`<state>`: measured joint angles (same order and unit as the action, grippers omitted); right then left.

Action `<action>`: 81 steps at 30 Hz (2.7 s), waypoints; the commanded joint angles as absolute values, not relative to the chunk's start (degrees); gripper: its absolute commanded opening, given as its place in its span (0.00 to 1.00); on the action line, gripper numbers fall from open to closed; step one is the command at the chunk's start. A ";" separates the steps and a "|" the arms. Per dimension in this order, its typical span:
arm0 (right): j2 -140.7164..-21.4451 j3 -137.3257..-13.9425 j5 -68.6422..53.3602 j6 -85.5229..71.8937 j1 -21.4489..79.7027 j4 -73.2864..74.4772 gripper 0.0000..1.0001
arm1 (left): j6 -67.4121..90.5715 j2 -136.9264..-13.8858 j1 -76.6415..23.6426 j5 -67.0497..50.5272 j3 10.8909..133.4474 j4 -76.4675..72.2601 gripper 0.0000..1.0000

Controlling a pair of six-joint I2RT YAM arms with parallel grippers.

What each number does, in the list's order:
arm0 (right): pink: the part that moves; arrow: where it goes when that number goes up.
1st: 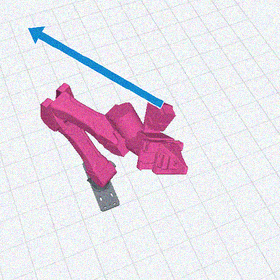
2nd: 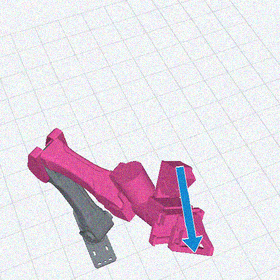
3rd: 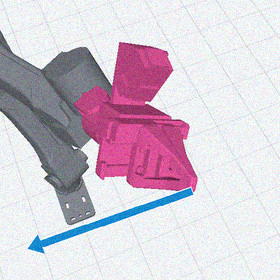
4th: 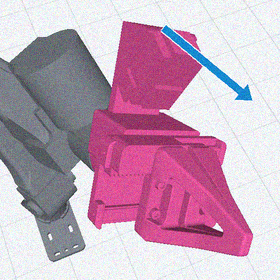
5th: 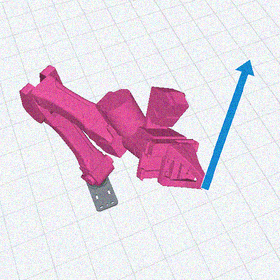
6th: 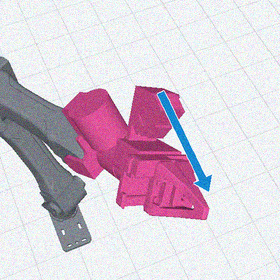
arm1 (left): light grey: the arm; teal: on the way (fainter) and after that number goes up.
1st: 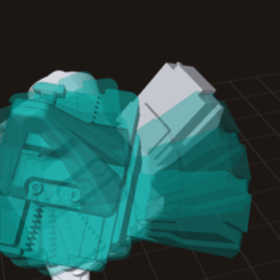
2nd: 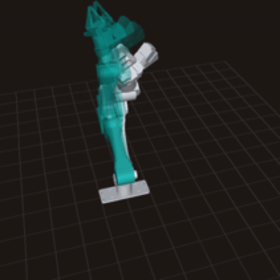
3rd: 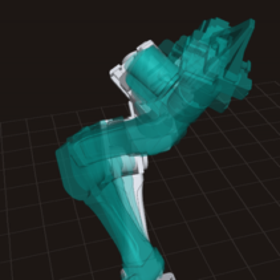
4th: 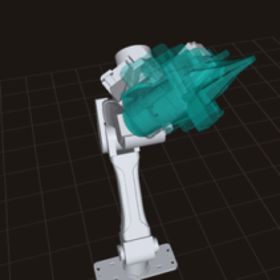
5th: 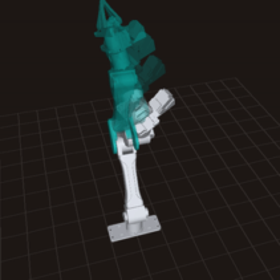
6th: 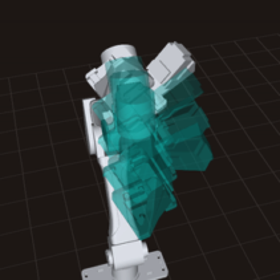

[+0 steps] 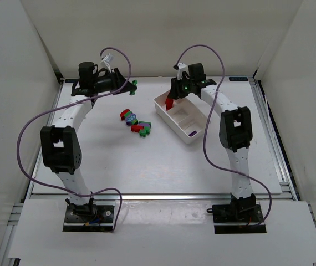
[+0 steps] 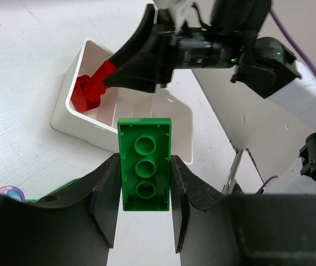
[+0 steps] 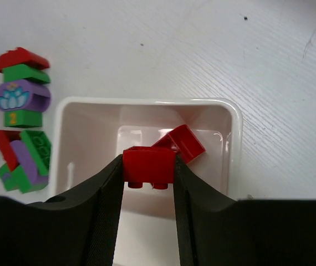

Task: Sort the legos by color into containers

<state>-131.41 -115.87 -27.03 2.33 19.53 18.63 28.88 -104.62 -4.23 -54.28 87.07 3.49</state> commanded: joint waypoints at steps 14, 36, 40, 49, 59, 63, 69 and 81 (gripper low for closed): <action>-122.62 -117.69 -25.67 3.78 20.65 15.82 0.80 | 25.22 -107.57 -10.80 -56.69 95.53 8.09 0.10; -83.33 -93.43 -15.03 6.33 2.55 26.98 0.82 | 18.55 -132.18 -26.19 -47.20 117.93 16.78 0.15; -82.18 -92.90 -14.85 6.24 0.80 28.21 0.82 | 18.02 -135.52 -26.81 -46.76 121.20 18.19 0.19; -83.05 -93.60 -15.55 5.10 0.09 27.86 0.82 | 15.03 -138.34 -27.77 -43.95 122.43 20.83 0.61; -83.50 -92.99 -15.82 4.57 0.09 27.69 0.82 | 14.59 -140.54 -27.77 -42.80 124.89 20.83 0.95; -83.50 -92.55 -16.96 4.22 0.09 27.68 0.82 | 14.15 -140.45 -27.77 -41.40 124.63 19.08 0.96; -83.50 -92.02 -18.37 3.96 0.09 27.69 0.82 | 13.19 -140.98 -27.77 -36.84 127.53 18.37 0.99; -83.85 -91.14 -20.56 3.34 0.09 26.81 0.82 | 11.51 -138.08 -26.11 -30.93 128.06 19.43 1.00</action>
